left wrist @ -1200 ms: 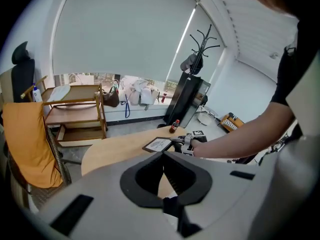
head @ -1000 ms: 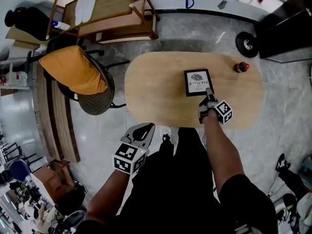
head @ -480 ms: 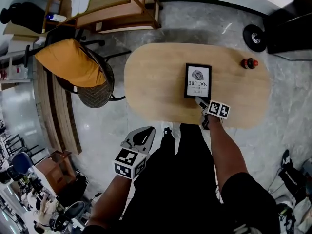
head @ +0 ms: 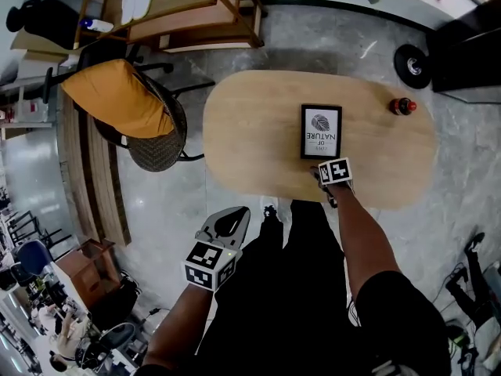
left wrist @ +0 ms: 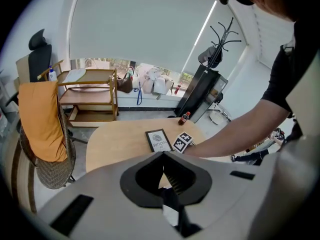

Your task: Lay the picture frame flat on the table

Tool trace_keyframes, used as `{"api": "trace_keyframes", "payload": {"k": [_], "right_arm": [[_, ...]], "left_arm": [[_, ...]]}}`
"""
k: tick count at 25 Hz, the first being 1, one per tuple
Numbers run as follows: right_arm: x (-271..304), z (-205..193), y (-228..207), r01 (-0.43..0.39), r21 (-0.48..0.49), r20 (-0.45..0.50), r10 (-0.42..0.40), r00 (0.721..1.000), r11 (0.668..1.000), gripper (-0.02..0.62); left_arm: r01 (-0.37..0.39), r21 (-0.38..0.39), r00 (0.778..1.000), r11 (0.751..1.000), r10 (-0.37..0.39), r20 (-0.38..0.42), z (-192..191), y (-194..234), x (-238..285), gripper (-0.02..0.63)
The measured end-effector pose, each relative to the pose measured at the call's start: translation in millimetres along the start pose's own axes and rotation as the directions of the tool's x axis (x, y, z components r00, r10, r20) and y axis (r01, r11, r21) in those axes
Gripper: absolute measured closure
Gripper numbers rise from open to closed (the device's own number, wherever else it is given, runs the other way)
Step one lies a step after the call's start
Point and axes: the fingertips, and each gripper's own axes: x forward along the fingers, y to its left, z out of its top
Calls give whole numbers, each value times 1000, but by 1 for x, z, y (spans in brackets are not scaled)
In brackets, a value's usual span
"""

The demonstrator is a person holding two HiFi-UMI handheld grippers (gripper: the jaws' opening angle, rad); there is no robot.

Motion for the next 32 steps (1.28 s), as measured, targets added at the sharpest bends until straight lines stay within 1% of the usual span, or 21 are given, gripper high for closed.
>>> {"api": "trace_keyframes", "payload": {"k": [4,7,9,10,11,12,13,14,16,18,20,22,23,25,27,30,32], "right_arm": [[-27,9,15,-22,-11,39,22,999,1000,304],[-62,16,36,-49,-3,120,49,992,999,305],[-93,19,60,-76,7,210,73,975,997,345],[-112,21,72,-82,14,267,75,961,997,393],[-132,23,83,-84,27,328,71,942,996,471],[-153,24,95,-93,48,391,68,918,994,527],[-173,24,109,-116,70,451,72,890,991,559],[-192,22,125,-151,86,507,87,857,985,569],[-227,14,163,-219,86,605,124,787,972,583],[-259,3,198,-246,54,670,147,728,968,589],[-286,-10,227,-247,17,712,161,683,969,592],[-309,-22,252,-229,-29,739,175,650,973,592],[-320,-27,263,-213,-56,747,182,640,975,592],[-338,-39,280,-178,-106,753,196,628,978,592],[-353,-53,293,-152,-141,751,206,627,978,594],[-375,-71,308,-127,-195,745,232,626,972,594],[-387,-80,311,-125,-220,739,249,626,967,594]], "left_arm": [[29,49,999,998,-31,42,15,-6,-8,601],[66,107,994,992,-75,81,27,-15,-18,601],[86,134,990,987,-100,102,29,-19,-28,601],[95,146,987,985,-112,115,30,-22,-34,601],[104,158,983,982,-125,131,32,-25,-39,601],[113,172,979,979,-139,147,33,-28,-45,601],[123,186,975,975,-154,161,33,-31,-51,601],[134,203,970,970,-170,172,32,-35,-58,601],[154,241,962,958,-202,186,28,-41,-73,601],[174,272,953,947,-232,197,19,-47,-87,601],[198,292,944,936,-262,202,8,-53,-97,601],[222,307,937,925,-290,195,-5,-59,-103,601],[232,314,935,921,-300,189,-10,-62,-105,601],[241,325,932,914,-311,184,-19,-67,-108,601],[239,330,930,913,-313,193,-23,-71,-115,601],[230,329,918,916,-316,240,-21,-79,-135,601],[212,336,911,918,-310,273,-19,-87,-145,601]]}}
